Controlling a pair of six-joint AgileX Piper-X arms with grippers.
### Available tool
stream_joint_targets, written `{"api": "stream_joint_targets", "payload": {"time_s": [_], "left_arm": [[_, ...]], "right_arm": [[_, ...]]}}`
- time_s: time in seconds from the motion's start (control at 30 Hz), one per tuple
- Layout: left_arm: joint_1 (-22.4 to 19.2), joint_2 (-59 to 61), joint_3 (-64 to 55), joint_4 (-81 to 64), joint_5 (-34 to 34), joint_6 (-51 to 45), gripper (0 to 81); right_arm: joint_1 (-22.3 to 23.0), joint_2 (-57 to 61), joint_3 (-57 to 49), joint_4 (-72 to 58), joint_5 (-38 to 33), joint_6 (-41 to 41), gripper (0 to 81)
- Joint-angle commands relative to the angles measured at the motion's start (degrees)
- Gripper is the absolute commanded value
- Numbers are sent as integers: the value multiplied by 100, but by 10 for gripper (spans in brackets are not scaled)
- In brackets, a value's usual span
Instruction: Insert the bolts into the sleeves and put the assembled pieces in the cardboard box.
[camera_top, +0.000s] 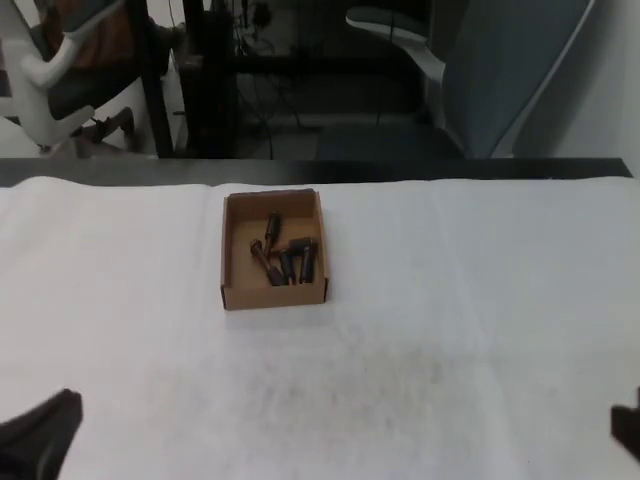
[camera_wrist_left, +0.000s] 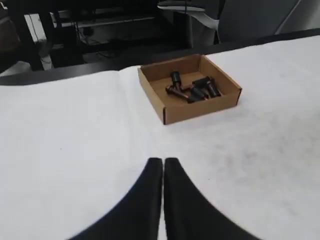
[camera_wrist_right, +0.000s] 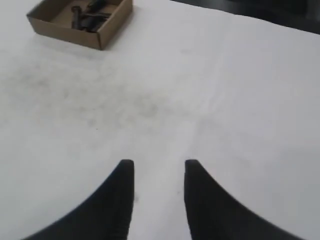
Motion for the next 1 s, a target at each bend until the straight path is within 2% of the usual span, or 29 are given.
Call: {"api": "stream_joint_targets", "payload": {"time_s": [0.0,0.13,0.23,0.3,0.33,0.4,0.97], "left_arm": [[14,46,109,-104,226,-98,18],[14,46,280,-180,391,-98,18],[14,46,464,-261,391,-98,18],[14,46,597,-258,391,-197,18],[14,46,654,-258,391,-271,18],[14,46,778,-299,391,-383,18],[14,46,912,-371,391,-402,18]], "right_arm": [[6,42,345,-778,-580,92,323],[6,64,1088,-2117,-385,1128,323],[6,64,1771,-2934,12,1199,323],[6,64,2077,-3209,-63,1308,312],[6,64,2215,-3333,-130,1395,248],[6,64,2315,-3391,-203,1418,14],[19,64,2315,-3182,-269,1695,6]]}}
